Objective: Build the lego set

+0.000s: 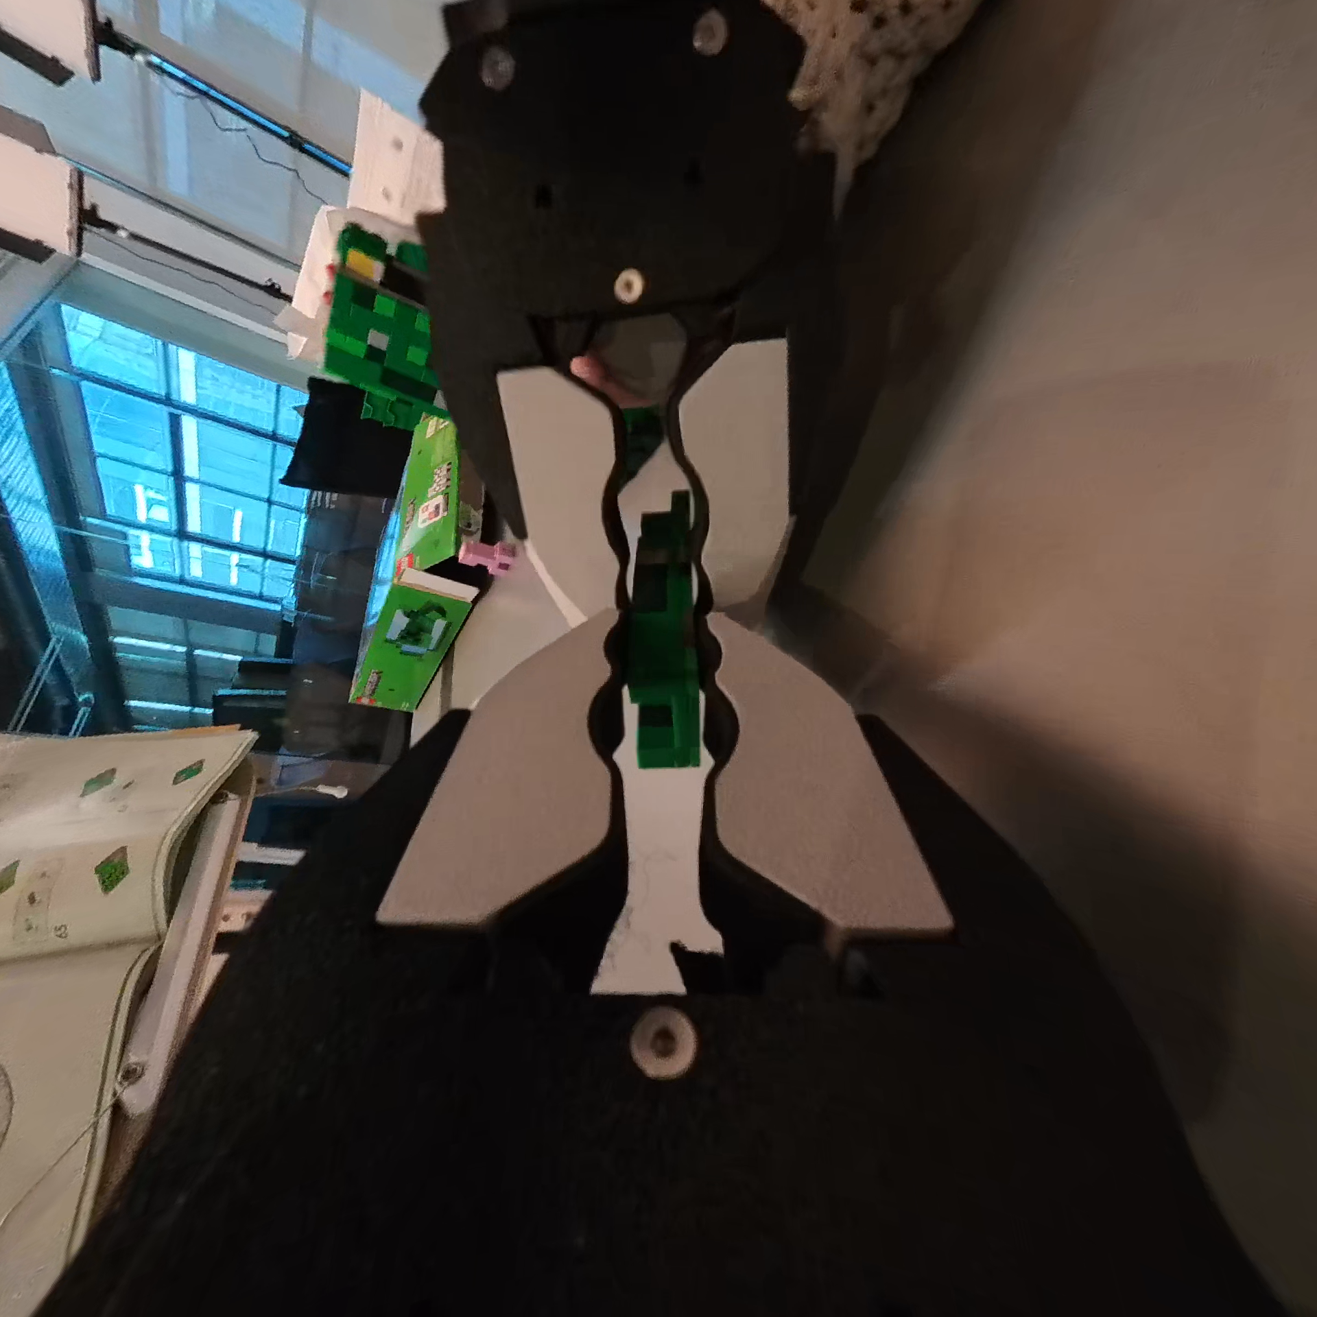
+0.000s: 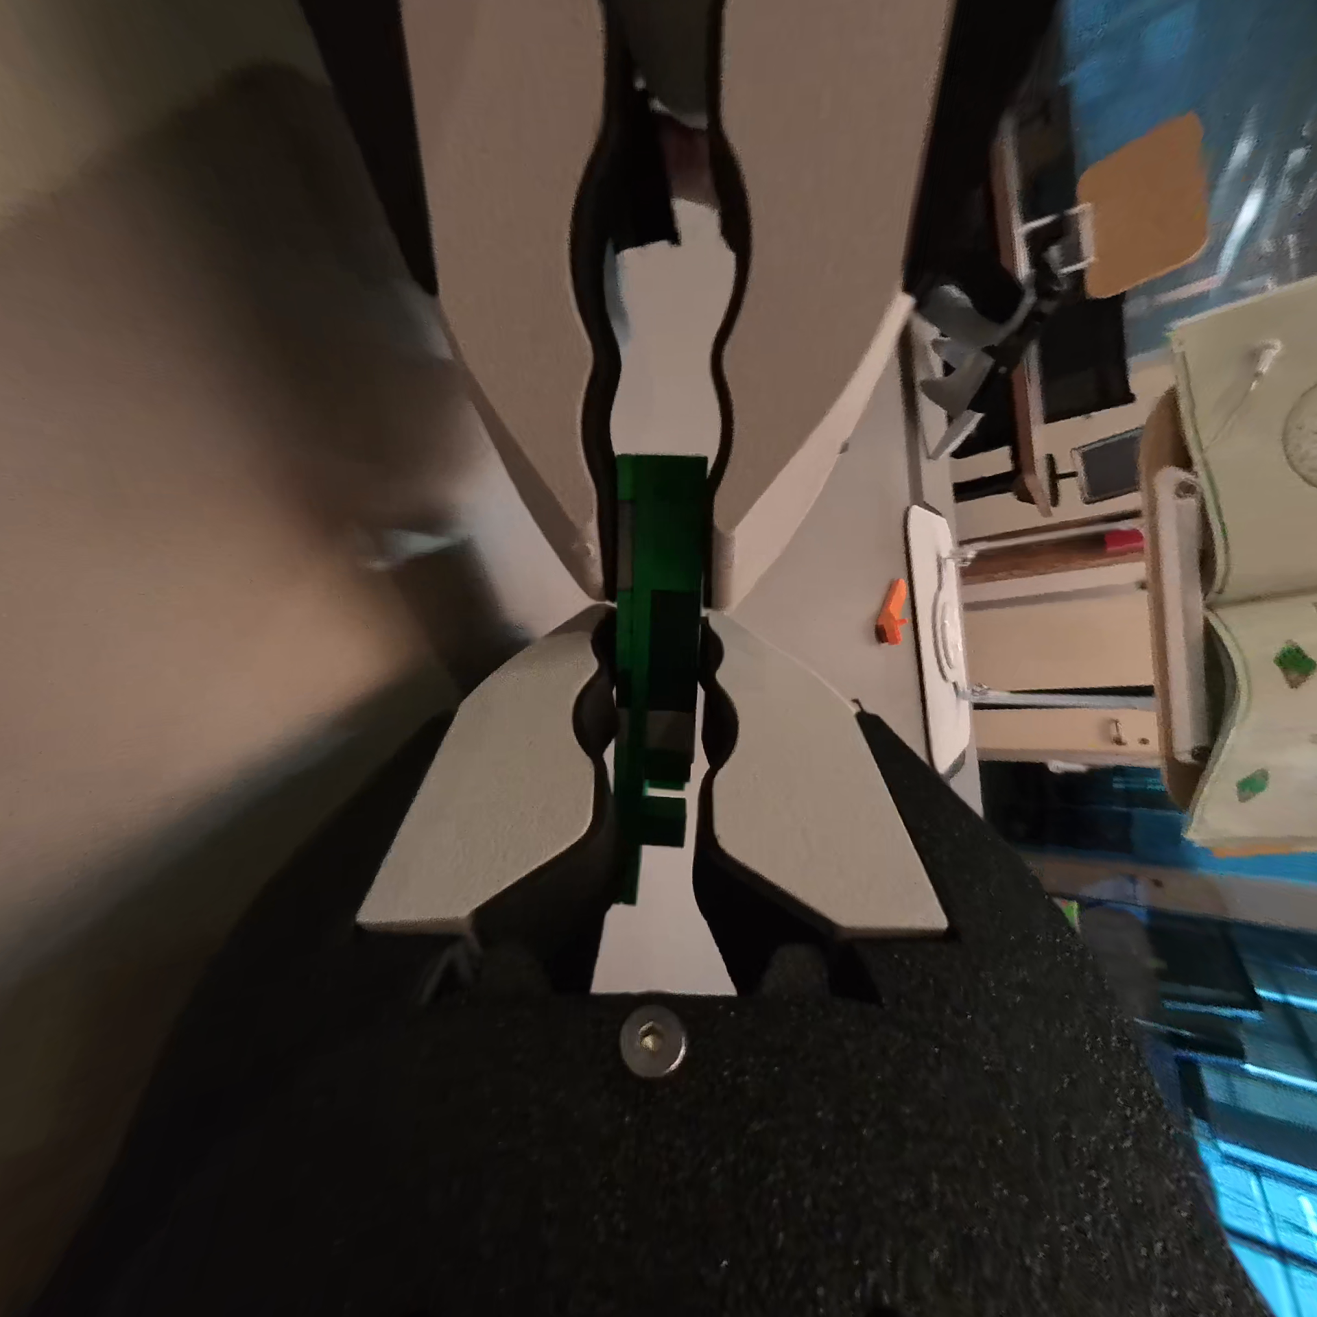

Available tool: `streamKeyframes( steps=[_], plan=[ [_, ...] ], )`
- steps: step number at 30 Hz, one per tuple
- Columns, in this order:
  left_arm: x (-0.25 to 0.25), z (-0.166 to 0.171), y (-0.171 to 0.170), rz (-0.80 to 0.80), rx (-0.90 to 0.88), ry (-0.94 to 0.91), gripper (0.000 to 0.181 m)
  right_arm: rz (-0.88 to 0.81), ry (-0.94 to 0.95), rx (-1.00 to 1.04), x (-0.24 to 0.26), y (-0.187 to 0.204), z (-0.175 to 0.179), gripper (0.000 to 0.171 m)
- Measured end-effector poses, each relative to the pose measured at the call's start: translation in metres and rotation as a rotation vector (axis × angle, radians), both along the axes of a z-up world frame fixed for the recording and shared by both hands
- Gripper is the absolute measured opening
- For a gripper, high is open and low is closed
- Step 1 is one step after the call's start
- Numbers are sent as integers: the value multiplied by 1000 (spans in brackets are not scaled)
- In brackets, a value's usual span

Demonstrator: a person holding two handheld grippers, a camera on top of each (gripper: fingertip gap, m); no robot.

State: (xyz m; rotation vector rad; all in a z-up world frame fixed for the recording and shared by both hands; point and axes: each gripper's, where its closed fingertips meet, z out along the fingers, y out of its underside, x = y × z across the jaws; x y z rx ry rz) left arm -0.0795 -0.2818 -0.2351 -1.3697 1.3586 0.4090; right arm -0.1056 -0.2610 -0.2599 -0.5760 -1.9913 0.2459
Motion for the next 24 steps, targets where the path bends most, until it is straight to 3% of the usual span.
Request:
streamKeyframes(
  steps=[3, 13, 24],
  plan=[
    [-10, 1, 4, 47, 4, -12, 16, -64, 69, -62, 3, 13, 14, 47],
    [-23, 8, 9, 70, -69, -194, 16, -77, 56, -37, 13, 28, 12, 21],
    [-19, -2, 7, 46, -85, -131, 16, -59, -32, 3, 15, 25, -2, 18]
  ],
)
